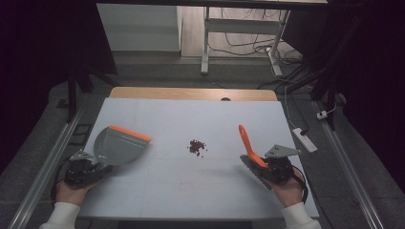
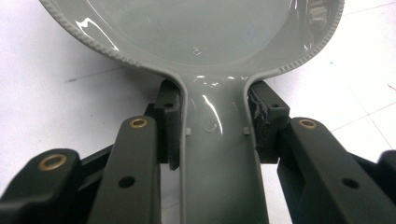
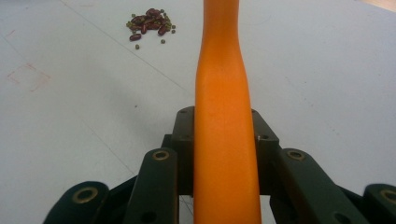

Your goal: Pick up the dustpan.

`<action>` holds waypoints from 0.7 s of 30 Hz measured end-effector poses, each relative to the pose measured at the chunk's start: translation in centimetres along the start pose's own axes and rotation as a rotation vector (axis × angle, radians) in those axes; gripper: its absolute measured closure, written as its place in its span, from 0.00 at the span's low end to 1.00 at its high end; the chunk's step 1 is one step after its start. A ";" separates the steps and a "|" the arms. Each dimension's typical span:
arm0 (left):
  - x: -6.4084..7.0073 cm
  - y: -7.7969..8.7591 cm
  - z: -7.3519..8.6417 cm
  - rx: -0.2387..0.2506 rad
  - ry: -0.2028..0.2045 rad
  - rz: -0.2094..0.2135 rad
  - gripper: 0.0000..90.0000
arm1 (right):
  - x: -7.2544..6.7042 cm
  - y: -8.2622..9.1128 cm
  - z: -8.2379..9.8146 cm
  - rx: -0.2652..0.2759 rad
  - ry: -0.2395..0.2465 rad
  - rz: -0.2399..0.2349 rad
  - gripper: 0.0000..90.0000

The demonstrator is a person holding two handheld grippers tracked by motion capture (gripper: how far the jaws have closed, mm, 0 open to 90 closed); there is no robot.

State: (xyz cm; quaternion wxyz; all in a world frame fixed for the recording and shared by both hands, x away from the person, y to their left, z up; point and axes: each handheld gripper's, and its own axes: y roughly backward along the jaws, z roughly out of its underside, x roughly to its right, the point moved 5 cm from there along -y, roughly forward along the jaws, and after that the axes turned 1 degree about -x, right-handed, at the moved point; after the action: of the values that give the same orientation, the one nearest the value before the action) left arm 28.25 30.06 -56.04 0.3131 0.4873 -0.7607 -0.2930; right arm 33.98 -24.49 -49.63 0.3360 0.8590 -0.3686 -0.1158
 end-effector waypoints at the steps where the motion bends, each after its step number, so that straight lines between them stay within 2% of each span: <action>1: 0.0 0.0 0.0 0.003 -0.005 0.000 0.68 | 0.0 0.0 0.0 0.000 0.000 0.000 0.78; 12: 0.0 0.3 -0.5 0.024 -0.043 0.037 0.69 | 0.1 0.1 0.0 0.010 -0.019 -0.011 0.78; 16: 0.3 0.5 -0.9 0.047 -0.067 0.069 0.69 | 0.0 0.2 -0.2 0.027 -0.017 -0.021 0.78; 21: 0.8 0.6 -1.3 0.070 -0.097 0.079 0.69 | -0.1 0.4 -0.1 0.029 -0.013 -0.015 0.78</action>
State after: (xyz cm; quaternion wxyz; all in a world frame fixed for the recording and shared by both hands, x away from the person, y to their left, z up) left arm 28.60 29.38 -54.60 0.2698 0.4528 -0.8033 -0.2772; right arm 33.70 -24.58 -49.29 0.3203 0.8657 -0.3660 -0.1184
